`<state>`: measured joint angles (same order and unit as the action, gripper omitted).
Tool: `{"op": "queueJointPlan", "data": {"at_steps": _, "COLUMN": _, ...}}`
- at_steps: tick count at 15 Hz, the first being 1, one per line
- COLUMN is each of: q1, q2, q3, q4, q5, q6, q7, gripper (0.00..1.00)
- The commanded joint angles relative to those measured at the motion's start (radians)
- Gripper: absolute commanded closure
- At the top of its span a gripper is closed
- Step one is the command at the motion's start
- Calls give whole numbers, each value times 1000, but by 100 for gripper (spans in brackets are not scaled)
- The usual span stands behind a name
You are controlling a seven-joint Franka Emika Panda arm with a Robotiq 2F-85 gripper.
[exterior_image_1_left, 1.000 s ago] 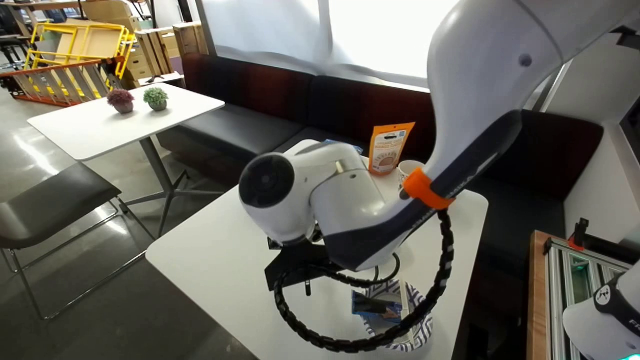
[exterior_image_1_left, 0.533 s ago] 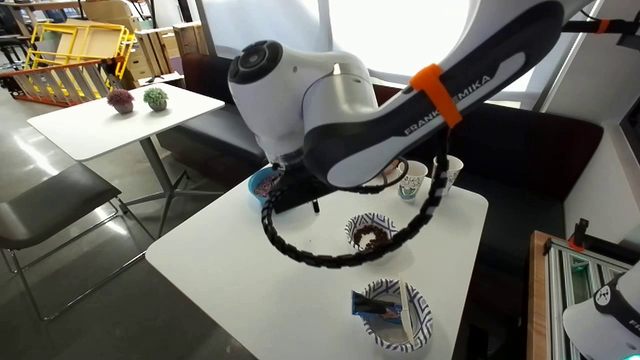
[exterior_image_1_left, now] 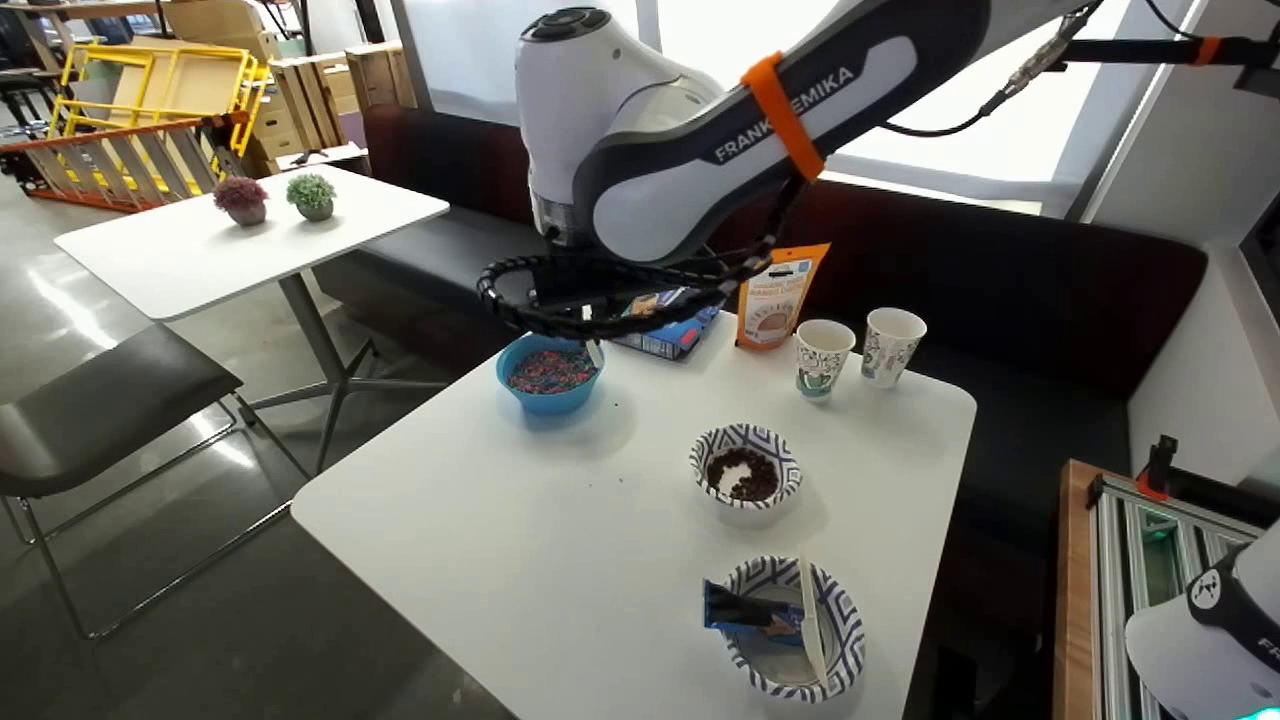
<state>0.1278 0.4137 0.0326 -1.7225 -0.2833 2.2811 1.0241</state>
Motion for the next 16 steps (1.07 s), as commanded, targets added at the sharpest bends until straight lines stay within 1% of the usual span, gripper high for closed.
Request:
{"op": "queueJointPlan", "data": {"at_steps": 1, "q1": -18, "q2": 117, "q3": -6, "q4": 101, "q5": 154, "q6": 107, "q7": -43, "gripper": 96}}
{"op": "queueJointPlan", "data": {"at_steps": 5, "q1": -55, "q2": 207, "q3": 24, "q4": 139, "q5": 370, "q6": 267, "q7": -99, "gripper": 96}}
{"op": "queueJointPlan", "data": {"at_steps": 8, "q1": -89, "q2": 244, "q3": 63, "q4": 114, "q5": 537, "q6": 400, "q7": -148, "gripper": 96}}
{"op": "queueJointPlan", "data": {"at_steps": 10, "q1": -117, "q2": 259, "q3": 103, "q4": 92, "q5": 630, "q6": 467, "q7": -215, "gripper": 96}}
{"op": "queueJointPlan", "data": {"at_steps": 11, "q1": -62, "q2": 238, "q3": 31, "q4": 101, "q5": 575, "q6": 409, "q7": -173, "gripper": 86}}
{"op": "queueJointPlan", "data": {"at_steps": 13, "q1": -79, "q2": 255, "q3": 53, "q4": 100, "q5": 621, "q6": 440, "q7": -206, "gripper": 86}}
{"op": "queueJointPlan", "data": {"at_steps": 16, "q1": -83, "q2": 257, "q3": 59, "q4": 101, "q5": 628, "q6": 440, "q7": -207, "gripper": 86}}
